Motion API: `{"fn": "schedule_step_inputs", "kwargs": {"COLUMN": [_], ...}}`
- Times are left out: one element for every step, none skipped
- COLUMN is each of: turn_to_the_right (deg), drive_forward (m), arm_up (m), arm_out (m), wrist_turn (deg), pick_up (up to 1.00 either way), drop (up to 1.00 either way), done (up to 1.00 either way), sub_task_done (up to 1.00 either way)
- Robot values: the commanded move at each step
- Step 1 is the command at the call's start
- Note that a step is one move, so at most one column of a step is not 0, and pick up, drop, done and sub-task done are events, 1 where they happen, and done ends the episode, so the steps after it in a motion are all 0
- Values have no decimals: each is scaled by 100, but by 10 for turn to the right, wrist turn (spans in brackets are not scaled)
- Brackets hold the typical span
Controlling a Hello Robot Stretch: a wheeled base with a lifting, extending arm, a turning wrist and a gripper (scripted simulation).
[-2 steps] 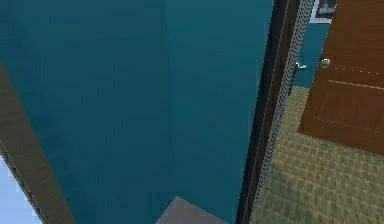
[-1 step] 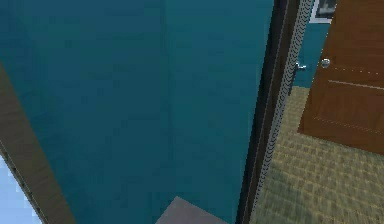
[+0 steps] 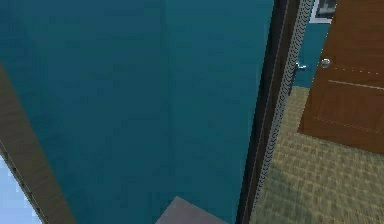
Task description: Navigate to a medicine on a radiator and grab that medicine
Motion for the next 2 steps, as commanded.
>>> {"fn": "schedule_step_inputs", "kwargs": {"turn_to_the_right": [0, 0], "drive_forward": [0, 0], "arm_up": [0, 0], "arm_out": [0, 0], "wrist_turn": [450, 270], "pick_up": [0, 0], "drop": [0, 0], "done": [0, 0], "sub_task_done": [0, 0]}}
